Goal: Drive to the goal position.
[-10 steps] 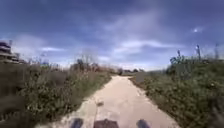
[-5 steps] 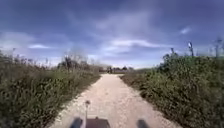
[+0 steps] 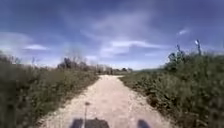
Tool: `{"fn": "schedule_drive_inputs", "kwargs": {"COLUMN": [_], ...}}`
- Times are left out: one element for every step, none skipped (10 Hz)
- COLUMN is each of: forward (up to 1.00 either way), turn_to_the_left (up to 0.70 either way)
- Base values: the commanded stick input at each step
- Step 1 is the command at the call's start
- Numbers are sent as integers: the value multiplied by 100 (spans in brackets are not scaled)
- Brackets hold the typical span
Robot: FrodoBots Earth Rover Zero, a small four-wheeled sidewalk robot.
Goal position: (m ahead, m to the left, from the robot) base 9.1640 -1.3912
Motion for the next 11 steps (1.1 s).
{"fn": "schedule_drive_inputs", "kwargs": {"forward": [100, 100, 100, 100, 100, 100, 100, 100, 100, 100, 100], "turn_to_the_left": [-30, 0, 0, 0, 0, 0, 0, 0, 0, 0, 0]}}
